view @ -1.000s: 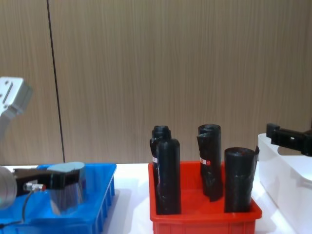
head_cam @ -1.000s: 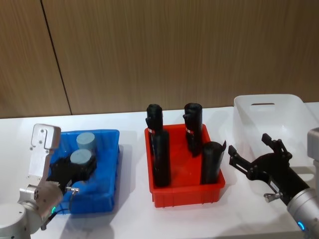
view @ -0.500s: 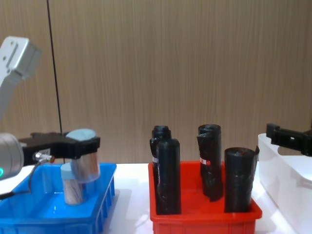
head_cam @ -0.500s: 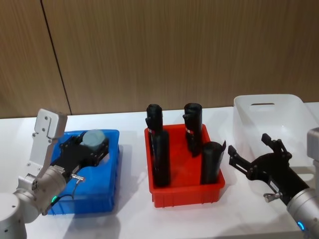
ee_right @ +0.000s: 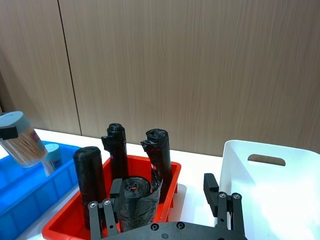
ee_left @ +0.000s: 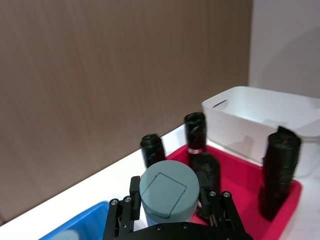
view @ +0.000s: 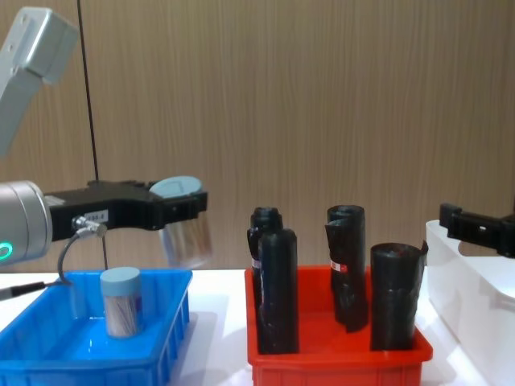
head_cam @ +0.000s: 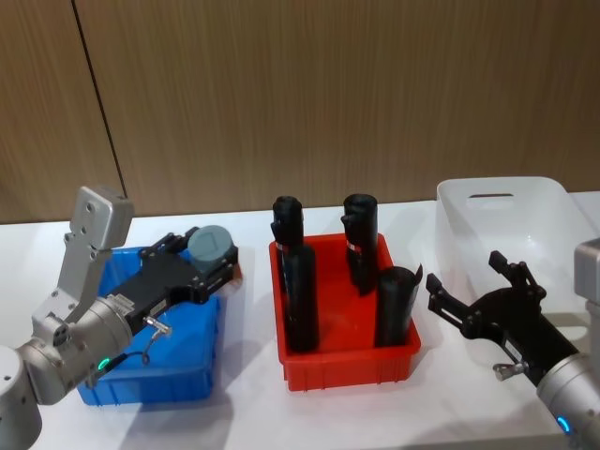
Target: Pick the cotton swabs from the blue box and place them into the white box.
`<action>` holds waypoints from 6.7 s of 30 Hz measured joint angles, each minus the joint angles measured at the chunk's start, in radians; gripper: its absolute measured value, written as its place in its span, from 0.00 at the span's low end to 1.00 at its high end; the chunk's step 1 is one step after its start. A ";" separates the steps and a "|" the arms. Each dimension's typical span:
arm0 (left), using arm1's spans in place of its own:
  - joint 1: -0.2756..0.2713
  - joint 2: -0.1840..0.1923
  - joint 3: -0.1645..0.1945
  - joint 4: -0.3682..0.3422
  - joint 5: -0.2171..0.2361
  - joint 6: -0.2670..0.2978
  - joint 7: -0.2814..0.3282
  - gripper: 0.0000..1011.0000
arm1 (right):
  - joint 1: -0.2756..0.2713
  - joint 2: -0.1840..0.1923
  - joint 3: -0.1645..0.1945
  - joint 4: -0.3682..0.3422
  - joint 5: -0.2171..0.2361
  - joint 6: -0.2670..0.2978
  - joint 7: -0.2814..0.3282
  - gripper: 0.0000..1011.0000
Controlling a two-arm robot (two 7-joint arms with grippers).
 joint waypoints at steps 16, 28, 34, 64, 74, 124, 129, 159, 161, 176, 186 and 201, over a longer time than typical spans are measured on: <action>-0.045 -0.006 0.003 0.028 -0.076 -0.019 -0.256 0.66 | 0.000 0.000 0.000 0.000 0.000 0.000 0.000 0.99; -0.092 -0.024 0.014 0.086 -0.139 -0.010 -0.440 0.66 | 0.000 0.000 0.000 0.000 0.000 0.000 0.000 0.99; -0.115 -0.033 0.021 0.116 -0.159 0.004 -0.523 0.66 | 0.000 0.000 0.000 0.000 0.000 0.000 0.000 0.99; -0.149 -0.034 0.037 0.147 -0.162 0.043 -0.612 0.66 | 0.001 0.002 0.001 -0.001 -0.003 0.006 0.015 0.99; -0.150 -0.033 0.038 0.149 -0.162 0.046 -0.616 0.66 | 0.013 0.022 0.007 -0.011 -0.004 0.046 0.101 0.99; -0.151 -0.033 0.038 0.150 -0.162 0.047 -0.619 0.66 | 0.286 -0.032 -0.084 0.111 -0.159 0.261 0.656 0.99; -0.151 -0.033 0.038 0.150 -0.162 0.047 -0.619 0.66 | 0.303 -0.040 -0.092 0.130 -0.171 0.264 0.665 0.99; -0.151 -0.033 0.038 0.150 -0.162 0.047 -0.619 0.75 | 0.348 -0.058 -0.119 0.178 -0.178 0.269 0.670 0.63; -0.151 -0.033 0.038 0.150 -0.162 0.047 -0.619 0.79 | 0.348 -0.058 -0.120 0.178 -0.176 0.270 0.670 0.63; -0.151 -0.033 0.038 0.150 -0.162 0.047 -0.619 0.99 | 0.332 -0.025 -0.106 0.152 -0.133 0.267 0.640 0.63; -0.151 -0.033 0.038 0.150 -0.162 0.047 -0.619 0.99 | 0.300 0.033 -0.060 0.122 -0.070 0.257 0.574 0.63; -0.151 -0.033 0.038 0.150 -0.162 0.047 -0.619 0.99 | 0.260 0.135 0.035 0.118 0.028 0.230 0.440 0.63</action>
